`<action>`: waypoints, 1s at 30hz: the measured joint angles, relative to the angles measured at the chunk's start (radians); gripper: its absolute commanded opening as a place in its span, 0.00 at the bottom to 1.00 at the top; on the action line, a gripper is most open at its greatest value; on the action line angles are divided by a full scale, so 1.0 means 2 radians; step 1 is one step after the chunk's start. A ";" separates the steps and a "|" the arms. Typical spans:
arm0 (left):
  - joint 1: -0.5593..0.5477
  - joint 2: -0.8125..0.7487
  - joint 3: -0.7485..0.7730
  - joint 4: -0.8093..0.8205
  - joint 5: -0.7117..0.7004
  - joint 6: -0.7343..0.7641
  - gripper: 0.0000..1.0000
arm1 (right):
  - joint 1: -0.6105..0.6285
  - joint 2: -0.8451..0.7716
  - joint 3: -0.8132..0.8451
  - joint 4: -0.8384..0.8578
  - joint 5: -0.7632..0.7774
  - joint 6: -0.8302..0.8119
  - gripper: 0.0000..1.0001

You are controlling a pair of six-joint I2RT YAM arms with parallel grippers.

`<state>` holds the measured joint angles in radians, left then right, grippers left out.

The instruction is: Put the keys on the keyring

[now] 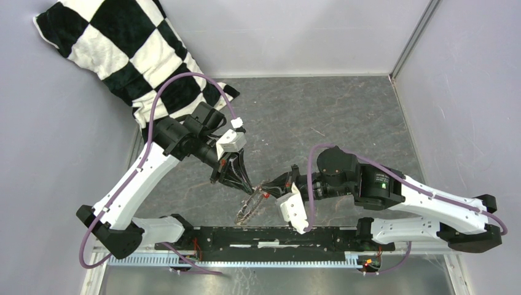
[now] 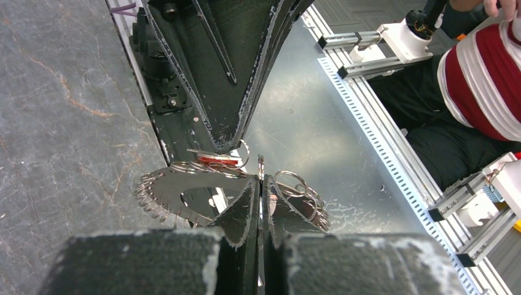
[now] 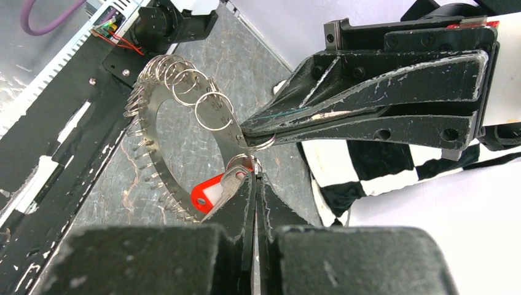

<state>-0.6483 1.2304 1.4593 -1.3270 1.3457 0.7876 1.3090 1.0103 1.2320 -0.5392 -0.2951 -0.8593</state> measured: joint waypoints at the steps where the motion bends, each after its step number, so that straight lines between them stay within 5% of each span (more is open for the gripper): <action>1: 0.000 0.000 0.000 0.001 0.000 -0.003 0.02 | 0.000 0.000 0.000 0.000 -0.001 0.000 0.01; 30: 0.000 -0.004 -0.008 0.039 -0.004 -0.058 0.02 | 0.000 0.001 0.000 0.001 -0.005 0.001 0.01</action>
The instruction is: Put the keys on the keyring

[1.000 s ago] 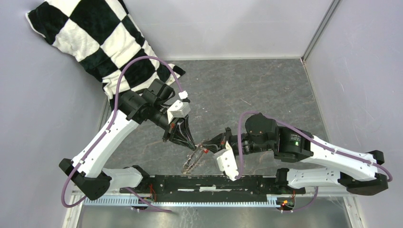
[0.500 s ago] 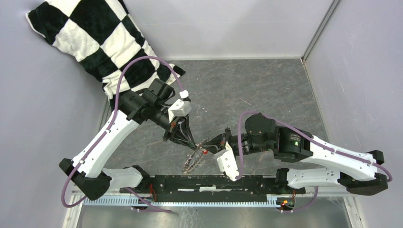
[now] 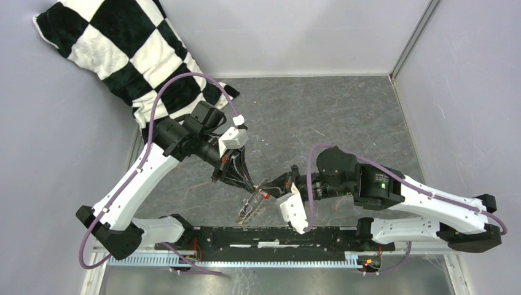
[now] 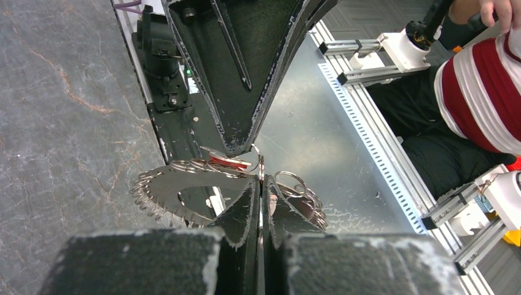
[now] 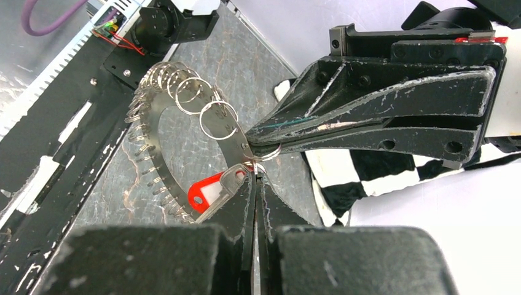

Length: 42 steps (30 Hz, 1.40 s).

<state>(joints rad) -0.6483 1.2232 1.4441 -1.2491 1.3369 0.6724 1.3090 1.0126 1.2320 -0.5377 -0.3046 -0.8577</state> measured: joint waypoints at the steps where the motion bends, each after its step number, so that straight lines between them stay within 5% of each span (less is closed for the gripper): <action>1: 0.000 0.000 0.000 0.000 0.000 0.000 0.02 | 0.000 0.000 0.000 0.000 0.002 0.000 0.01; 42: 0.024 0.022 -0.023 -0.031 0.083 0.026 0.02 | 0.019 -0.034 -0.035 0.040 0.003 -0.015 0.01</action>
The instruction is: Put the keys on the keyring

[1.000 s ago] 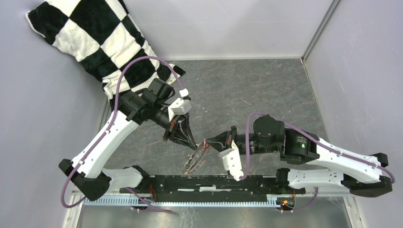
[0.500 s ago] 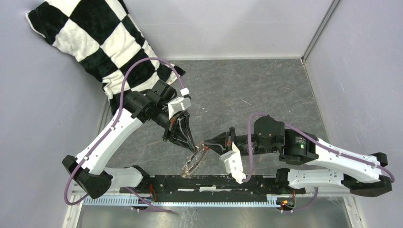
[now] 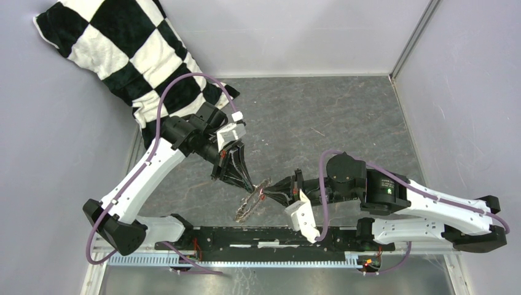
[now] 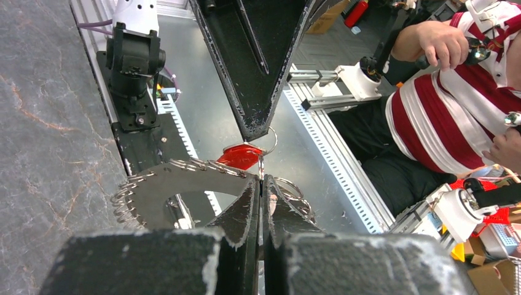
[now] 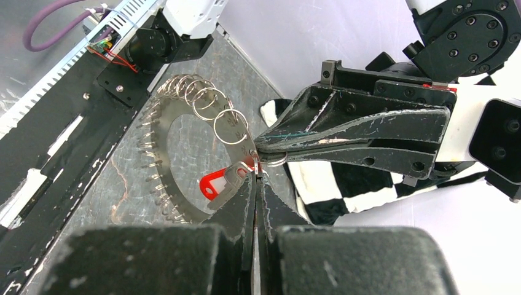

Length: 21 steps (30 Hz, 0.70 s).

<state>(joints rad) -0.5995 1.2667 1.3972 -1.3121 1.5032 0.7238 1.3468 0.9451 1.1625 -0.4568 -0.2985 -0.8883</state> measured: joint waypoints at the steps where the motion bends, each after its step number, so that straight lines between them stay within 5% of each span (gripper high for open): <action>1: 0.000 0.000 0.000 0.000 0.000 0.001 0.02 | 0.000 0.000 0.000 0.000 0.000 0.000 0.01; 21: 0.000 0.000 0.000 0.000 0.000 0.002 0.02 | 0.001 0.001 0.000 0.004 0.010 0.000 0.01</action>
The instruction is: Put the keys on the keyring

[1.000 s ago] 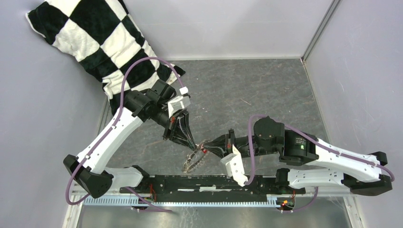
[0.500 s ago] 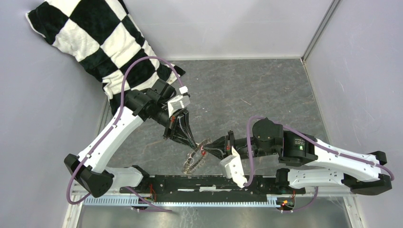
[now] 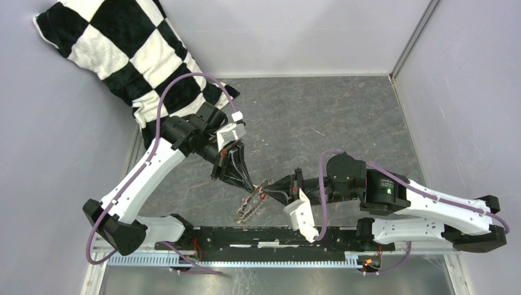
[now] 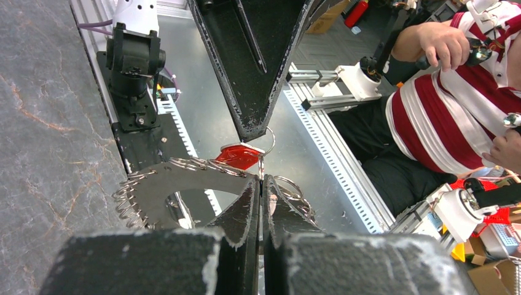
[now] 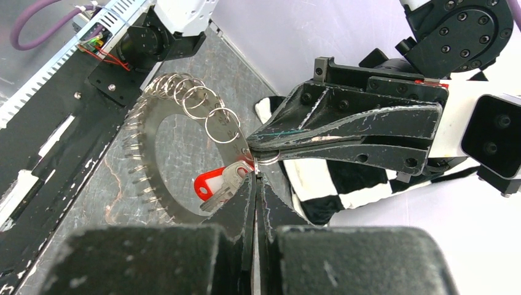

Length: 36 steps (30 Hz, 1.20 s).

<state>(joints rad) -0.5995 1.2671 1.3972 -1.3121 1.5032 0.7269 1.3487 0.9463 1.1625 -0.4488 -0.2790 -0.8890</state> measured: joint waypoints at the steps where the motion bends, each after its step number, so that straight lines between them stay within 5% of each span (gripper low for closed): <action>1: 0.000 0.000 0.000 0.000 0.000 0.000 0.02 | 0.000 0.000 0.000 0.001 0.000 0.000 0.01; 36: 0.001 -0.001 0.000 0.000 0.000 0.004 0.02 | 0.001 -0.003 -0.018 0.015 0.041 0.001 0.01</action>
<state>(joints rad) -0.5968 1.2659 1.3975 -1.3117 1.5036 0.7349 1.3514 0.9401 1.1263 -0.4191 -0.1970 -0.8879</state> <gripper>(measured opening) 0.043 0.011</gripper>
